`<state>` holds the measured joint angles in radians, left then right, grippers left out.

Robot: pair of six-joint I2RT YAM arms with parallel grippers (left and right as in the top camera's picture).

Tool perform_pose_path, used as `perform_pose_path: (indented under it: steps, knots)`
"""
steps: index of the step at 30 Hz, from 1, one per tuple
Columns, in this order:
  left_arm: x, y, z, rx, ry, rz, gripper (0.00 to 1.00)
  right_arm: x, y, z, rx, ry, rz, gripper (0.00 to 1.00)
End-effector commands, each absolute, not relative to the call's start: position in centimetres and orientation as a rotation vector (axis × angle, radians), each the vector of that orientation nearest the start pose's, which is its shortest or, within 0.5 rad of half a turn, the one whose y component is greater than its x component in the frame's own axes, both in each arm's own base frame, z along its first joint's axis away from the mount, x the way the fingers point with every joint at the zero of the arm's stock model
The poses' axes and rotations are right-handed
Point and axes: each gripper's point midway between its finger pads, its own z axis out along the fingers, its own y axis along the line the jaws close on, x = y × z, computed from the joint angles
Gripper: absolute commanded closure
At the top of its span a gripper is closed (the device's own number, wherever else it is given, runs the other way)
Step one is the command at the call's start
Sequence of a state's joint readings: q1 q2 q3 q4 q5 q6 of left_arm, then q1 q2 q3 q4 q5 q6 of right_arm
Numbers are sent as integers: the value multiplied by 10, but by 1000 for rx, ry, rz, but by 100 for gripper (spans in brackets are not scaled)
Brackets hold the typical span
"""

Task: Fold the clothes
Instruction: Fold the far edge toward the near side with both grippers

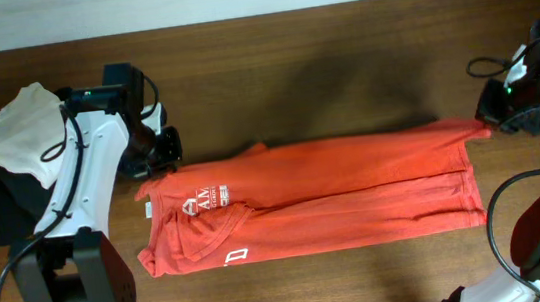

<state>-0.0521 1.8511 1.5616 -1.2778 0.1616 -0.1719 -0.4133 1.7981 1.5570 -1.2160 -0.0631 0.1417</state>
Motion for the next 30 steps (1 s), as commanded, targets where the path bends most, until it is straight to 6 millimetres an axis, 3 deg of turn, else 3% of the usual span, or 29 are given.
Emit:
perform_pose_path:
  steps: [1,4,9,17,22,29,30]
  knots:
    - [321,-41,119,-196,3214,-227,99,308,-147,126,844,2981,-82,96]
    - [303,-25,118,-200,3288,-66,99,293,-144,126,859,3042,-101,96]
    - [277,-23,115,-211,3395,-46,99,273,-145,128,874,3119,-170,96]
    - [251,-22,100,-221,3494,-25,99,247,-149,133,959,3187,-287,96]
    - [237,-13,89,-209,3537,68,99,236,-146,132,974,3230,-280,96]
    - [233,-11,87,-208,3551,82,99,221,-139,114,982,3298,-270,91]
    - [232,-11,87,-207,3554,83,86,219,-138,112,982,3304,-270,82]
